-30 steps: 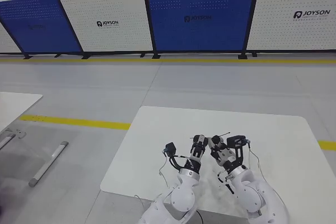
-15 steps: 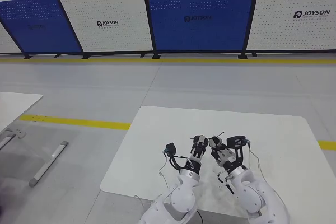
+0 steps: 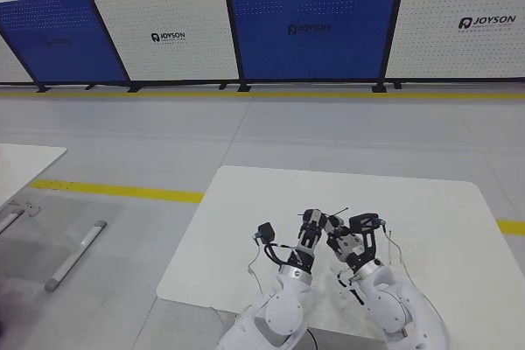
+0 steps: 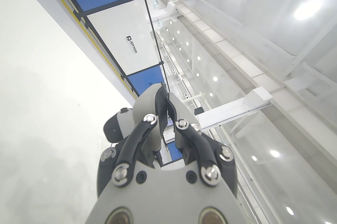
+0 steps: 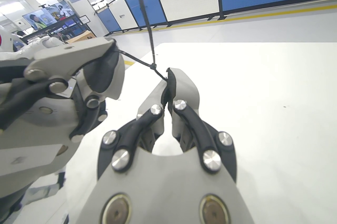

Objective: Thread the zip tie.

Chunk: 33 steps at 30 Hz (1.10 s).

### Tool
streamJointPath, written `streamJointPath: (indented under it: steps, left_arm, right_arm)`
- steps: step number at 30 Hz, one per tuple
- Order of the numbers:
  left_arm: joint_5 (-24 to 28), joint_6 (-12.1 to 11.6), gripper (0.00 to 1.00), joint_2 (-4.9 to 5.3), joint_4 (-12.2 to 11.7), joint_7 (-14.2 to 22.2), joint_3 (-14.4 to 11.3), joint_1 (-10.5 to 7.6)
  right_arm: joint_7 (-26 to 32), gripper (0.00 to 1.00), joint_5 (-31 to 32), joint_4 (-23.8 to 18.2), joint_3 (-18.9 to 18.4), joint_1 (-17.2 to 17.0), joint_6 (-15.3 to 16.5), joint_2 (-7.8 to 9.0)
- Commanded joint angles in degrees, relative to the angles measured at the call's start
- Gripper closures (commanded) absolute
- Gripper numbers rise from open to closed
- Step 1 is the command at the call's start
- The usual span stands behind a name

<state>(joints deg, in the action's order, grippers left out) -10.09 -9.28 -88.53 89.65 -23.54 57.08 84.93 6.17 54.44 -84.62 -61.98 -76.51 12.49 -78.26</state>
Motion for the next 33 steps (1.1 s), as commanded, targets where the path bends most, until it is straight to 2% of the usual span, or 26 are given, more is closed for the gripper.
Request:
streamJointPath:
  steps: [1, 14, 32, 33]
  left_arm:
    - [-0.12, -0.23, 1.0, 0.05, 0.28, 0.11, 0.13, 0.19]
    - [0.63, -1.81, 1.0, 0.42, 3.42, 0.63, 1.19, 2.15]
    - [0.62, -2.8, 1.0, 0.65, 4.76, 0.77, 1.41, 3.06]
    - [0.48, -2.37, 1.0, 0.64, 4.49, 0.27, 1.58, 2.93]
  right_arm:
    - [-0.01, 1.0, 0.11, 0.19, 0.2, 0.1, -0.11, -0.03]
    - [-0.11, 1.0, 0.48, 2.5, 1.27, 1.04, -1.12, -0.31]
    - [-0.45, 1.0, 0.12, 4.24, 1.63, 1.89, -1.24, -0.53]
    - [-0.61, 0.71, -0.25, 4.21, 1.52, 1.9, -1.11, -0.54]
